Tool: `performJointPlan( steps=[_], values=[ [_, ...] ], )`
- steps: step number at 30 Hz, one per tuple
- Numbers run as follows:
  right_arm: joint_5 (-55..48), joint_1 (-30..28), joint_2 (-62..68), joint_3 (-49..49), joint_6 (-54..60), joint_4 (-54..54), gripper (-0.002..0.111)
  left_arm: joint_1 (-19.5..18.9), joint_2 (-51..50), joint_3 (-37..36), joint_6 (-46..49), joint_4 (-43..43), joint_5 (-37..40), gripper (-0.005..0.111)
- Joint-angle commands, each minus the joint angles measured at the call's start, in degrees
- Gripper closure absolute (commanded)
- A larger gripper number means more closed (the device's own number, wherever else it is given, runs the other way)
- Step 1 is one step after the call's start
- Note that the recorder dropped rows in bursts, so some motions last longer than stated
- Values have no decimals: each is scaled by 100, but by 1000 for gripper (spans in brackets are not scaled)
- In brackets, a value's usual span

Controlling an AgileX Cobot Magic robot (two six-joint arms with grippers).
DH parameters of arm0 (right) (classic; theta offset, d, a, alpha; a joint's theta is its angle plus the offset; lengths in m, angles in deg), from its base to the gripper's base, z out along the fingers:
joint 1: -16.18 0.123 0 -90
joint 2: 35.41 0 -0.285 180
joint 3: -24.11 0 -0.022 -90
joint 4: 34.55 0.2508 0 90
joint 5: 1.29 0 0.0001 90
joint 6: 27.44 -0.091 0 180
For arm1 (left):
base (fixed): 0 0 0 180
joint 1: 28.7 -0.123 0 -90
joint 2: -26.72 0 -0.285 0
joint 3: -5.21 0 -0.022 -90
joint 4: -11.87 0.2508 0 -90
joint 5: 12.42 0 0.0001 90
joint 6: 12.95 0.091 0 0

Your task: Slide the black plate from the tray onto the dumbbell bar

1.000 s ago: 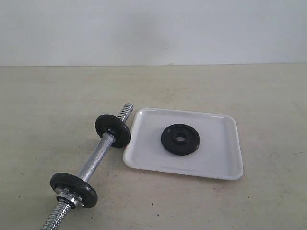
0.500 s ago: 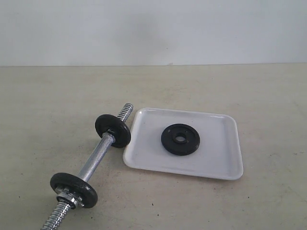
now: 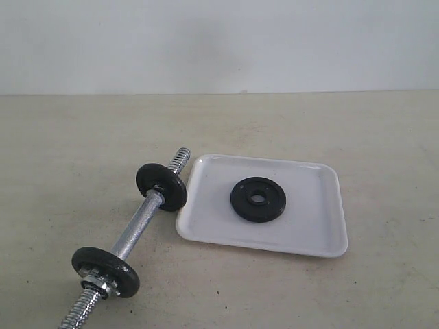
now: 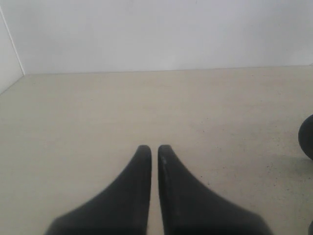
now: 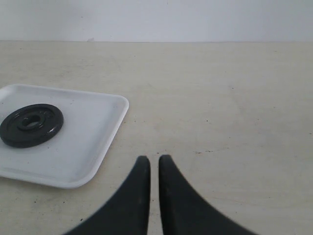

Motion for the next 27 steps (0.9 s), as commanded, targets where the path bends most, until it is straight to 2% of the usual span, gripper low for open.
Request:
performJointPlan(
  steps=[1,18,23,27],
  values=[
    [47,3,-20,3,3,-30,104,-20,7,-15,20,-46,-47,102],
    [201,3,-20,3,236,-236,104,-20,7,-15,20,-46,-47,102],
    [1057,3,-20,3,707,-354,104,-20,7,-15,20,-46,-47,102],
    [2564,3,-20,3,820,-354,104,-20,7,-15,20,-46,-47,102]
  ],
)
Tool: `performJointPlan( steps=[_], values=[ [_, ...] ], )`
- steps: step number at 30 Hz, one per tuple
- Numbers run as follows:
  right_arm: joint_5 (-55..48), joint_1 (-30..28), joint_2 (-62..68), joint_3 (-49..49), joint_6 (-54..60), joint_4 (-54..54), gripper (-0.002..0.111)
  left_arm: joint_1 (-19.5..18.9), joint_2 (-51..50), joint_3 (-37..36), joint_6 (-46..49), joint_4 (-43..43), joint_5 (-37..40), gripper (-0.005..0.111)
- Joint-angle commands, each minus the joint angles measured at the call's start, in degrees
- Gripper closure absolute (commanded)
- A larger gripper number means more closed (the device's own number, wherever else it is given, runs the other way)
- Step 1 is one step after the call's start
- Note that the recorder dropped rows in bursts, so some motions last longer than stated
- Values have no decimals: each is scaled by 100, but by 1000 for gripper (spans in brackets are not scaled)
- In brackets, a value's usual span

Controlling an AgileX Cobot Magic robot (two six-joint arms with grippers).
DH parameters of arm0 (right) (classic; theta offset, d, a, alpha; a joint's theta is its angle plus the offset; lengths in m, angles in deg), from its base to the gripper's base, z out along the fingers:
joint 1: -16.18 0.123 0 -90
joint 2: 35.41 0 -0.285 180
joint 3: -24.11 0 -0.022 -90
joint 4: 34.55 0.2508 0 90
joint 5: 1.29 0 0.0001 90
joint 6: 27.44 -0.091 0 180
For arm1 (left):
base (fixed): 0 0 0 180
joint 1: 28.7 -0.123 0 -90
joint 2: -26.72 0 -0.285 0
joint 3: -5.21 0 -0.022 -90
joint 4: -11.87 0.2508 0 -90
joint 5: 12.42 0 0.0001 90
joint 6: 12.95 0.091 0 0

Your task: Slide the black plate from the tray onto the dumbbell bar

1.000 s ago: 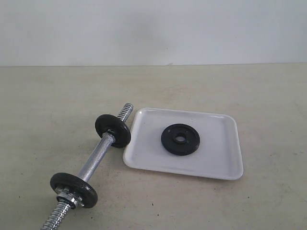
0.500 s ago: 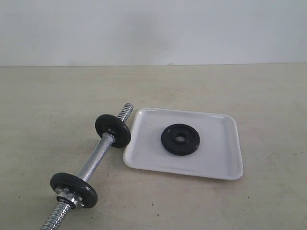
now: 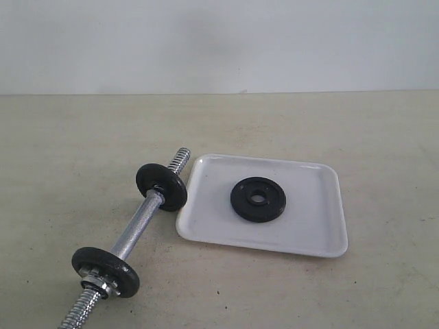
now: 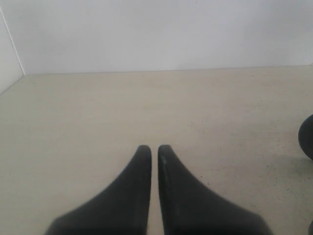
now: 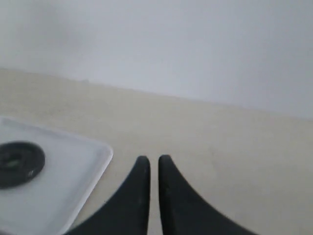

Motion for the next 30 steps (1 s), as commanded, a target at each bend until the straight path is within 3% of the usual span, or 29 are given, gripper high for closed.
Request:
performJointPlan(
  steps=[1,8,16,22,30],
  values=[
    [1810,3,-20,3,169,-69,104,-20,7,-15,20,-46,-47,102],
    [4371,3,-20,3,158,-47,104,-20,7,-15,20,-46,-31,102],
    [5822,3,-20,3,-695,-47,104,-20,7,-15,20,-46,-31,102],
    [5055,3,-20,3,-2176,-47,104,-20,7,-15,20,-46,-54,102],
    [3155,3,-20,3,-2259,-47,104,-20,7,-15,20,-46,-54,102]
  ],
)
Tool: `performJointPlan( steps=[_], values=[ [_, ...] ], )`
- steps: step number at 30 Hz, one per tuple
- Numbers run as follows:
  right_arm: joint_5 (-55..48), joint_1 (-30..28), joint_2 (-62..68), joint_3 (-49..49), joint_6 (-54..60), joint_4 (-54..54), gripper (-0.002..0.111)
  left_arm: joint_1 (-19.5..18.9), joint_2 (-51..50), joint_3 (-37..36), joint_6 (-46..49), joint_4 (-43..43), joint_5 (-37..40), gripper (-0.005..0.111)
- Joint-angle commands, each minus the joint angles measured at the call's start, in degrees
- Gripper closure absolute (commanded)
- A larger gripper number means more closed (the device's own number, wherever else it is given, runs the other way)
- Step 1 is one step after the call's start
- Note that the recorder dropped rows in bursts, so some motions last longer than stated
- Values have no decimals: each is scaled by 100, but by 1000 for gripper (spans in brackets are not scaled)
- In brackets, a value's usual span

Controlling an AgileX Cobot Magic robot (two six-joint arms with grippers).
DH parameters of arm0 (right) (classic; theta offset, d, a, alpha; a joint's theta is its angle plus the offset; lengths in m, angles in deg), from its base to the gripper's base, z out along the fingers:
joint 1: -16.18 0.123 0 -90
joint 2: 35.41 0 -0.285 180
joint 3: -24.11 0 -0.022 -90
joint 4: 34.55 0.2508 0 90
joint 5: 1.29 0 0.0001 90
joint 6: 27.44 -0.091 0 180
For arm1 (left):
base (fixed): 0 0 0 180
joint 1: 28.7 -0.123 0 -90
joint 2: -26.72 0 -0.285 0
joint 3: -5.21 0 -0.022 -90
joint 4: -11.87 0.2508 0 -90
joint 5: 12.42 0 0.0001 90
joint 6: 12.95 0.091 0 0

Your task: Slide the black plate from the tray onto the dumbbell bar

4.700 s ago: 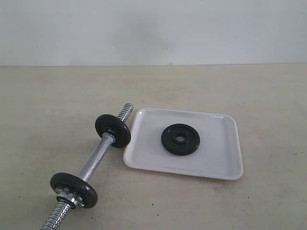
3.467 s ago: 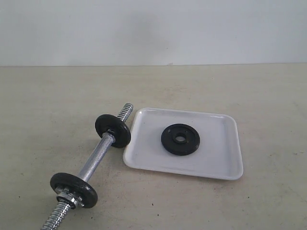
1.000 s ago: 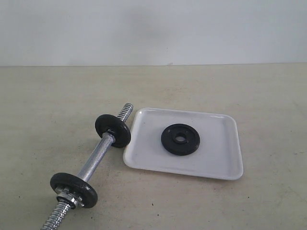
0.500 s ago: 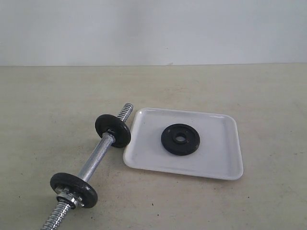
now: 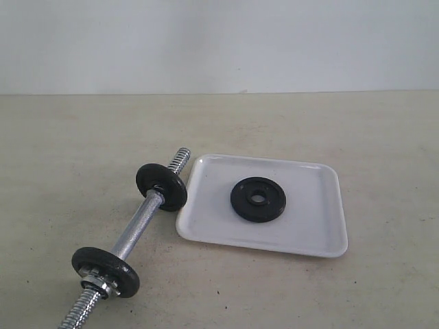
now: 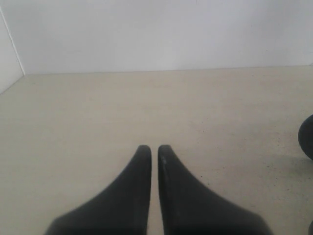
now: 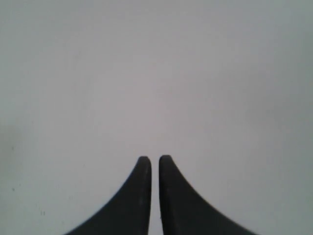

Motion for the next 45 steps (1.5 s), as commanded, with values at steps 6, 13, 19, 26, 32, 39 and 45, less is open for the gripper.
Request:
performJointPlan(
  steps=[6,13,19,26,32,39,45],
  values=[
    [-988,3,-18,3,-366,-26,104,-20,7,-15,20,295,-54,102],
    [-1062,3,-18,3,-378,-26,104,-20,7,-15,-213,-182,-1119,102],
    [-1354,3,-18,3,-390,-26,104,-20,7,-15,-2103,-1045,-4112,102],
    [-1411,3,-18,3,-451,-26,104,-20,7,-15,-5402,-243,-5704,102],
    [-1109,3,-18,3,-1922,-26,104,-20,7,-15,-6349,576,-7039,102],
    [690,3,-18,3,-4258,-446,104,-20,7,-15,-6849,942,-8533,102],
    [2020,3,-18,400,-4383,-1648,104,-20,7,158,-6946,1068,-8638,102]
  ],
)
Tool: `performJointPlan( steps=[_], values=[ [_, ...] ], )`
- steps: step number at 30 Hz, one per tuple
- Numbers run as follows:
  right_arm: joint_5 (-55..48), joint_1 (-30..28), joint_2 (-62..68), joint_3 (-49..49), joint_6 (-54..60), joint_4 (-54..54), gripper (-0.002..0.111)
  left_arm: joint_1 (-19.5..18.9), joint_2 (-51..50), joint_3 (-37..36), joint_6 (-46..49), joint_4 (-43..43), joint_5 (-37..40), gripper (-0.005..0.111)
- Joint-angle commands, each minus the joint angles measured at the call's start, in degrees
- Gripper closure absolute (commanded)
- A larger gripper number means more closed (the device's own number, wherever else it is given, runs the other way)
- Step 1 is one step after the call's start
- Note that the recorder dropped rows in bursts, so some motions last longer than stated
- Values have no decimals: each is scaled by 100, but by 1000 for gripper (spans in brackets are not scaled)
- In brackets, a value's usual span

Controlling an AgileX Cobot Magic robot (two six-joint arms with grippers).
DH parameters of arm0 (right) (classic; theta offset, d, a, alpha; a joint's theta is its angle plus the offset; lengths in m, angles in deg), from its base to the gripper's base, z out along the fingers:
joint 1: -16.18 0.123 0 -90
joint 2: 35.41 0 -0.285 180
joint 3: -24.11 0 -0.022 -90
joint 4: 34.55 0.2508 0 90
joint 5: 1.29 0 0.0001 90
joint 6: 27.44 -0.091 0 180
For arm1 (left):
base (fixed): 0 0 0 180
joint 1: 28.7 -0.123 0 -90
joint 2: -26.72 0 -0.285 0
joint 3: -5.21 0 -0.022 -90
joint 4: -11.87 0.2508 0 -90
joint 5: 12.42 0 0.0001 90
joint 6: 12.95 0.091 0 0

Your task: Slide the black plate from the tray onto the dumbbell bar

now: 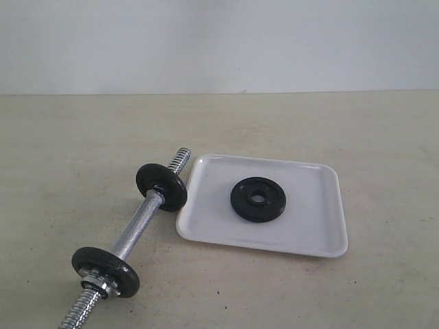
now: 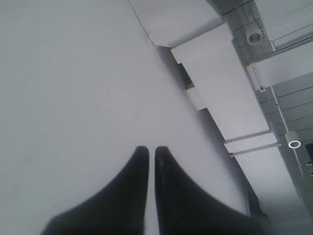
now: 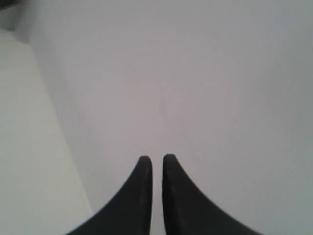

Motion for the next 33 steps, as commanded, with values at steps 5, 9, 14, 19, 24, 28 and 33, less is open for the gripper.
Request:
performJointPlan(
  steps=[5,9,14,19,24,28,33],
  values=[
    [-581,3,-8,1801,-375,-2639,104,-16,-13,794,-259,1444,-67,102],
    [-1738,3,-8,2933,-714,-4264,104,-16,-13,1832,-1128,3998,1256,102],
    [-2751,3,-8,3731,-1507,-5699,104,-16,-13,2869,-3647,7158,2649,102],
    [-3204,3,-8,3854,-3023,-7326,104,-16,-13,3570,-5376,9029,2907,102],
    [-2429,3,117,3841,-5310,-9059,104,-16,-614,3855,-5376,9029,2520,102],
    [-1593,3,624,3841,-5666,-9059,104,-16,-1431,4037,-5376,9029,1987,102],
    [-823,3,1372,3950,-6336,-9059,104,-16,-2635,4194,-5376,8134,551,102]
  ],
)
